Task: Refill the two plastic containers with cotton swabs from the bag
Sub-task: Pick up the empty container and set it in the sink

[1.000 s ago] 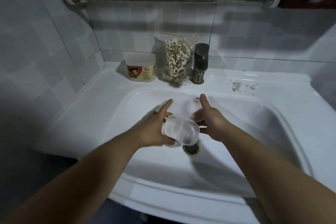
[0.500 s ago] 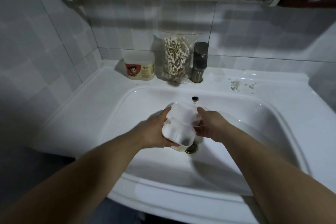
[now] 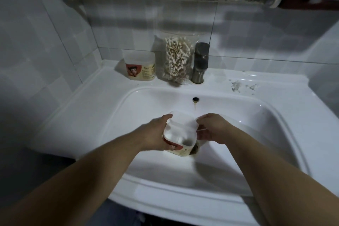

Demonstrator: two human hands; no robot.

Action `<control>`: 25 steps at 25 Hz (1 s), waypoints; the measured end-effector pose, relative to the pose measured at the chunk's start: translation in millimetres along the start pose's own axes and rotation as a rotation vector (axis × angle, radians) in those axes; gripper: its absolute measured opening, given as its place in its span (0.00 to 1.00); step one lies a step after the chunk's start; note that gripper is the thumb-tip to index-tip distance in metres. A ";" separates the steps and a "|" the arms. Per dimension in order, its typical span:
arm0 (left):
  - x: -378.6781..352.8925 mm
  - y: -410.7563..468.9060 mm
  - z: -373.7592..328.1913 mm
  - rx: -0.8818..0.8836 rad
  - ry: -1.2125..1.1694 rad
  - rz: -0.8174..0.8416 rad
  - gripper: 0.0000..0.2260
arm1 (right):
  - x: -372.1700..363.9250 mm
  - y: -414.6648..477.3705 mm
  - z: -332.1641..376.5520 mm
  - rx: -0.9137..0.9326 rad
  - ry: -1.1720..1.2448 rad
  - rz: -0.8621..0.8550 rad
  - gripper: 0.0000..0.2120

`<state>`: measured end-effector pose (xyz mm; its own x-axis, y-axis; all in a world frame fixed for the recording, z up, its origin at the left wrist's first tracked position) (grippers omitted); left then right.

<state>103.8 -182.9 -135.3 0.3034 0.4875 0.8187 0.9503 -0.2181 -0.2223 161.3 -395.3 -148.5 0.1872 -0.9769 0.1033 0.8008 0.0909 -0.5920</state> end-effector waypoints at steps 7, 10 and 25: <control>7.7 -1.9 -4.6 -0.007 -0.239 0.019 0.57 | 3.7 -7.8 21.9 0.189 -0.327 -0.156 0.11; 21.4 -5.9 0.4 0.027 -0.196 -0.043 0.41 | 5.9 -21.1 40.1 0.341 -0.523 -0.310 0.16; 130.7 -1.8 -26.4 -0.046 -0.397 -0.528 0.26 | -83.6 -24.5 145.2 0.743 -0.514 -0.448 0.30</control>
<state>139.8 -141.2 -13.9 -0.1907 0.8117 0.5521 0.9772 0.1034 0.1855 208.6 -287.8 -26.5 -0.1359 -0.7647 0.6299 0.9764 0.0043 0.2159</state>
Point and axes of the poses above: each hand's wrist, its own y-axis towards the middle knuckle, its own x-axis out of the back of the hand, z = x × y, the point moved 7 cm from there along y, towards the middle knuckle, and after that the axes turned 3 degrees about -x, right-handed, at the moved point
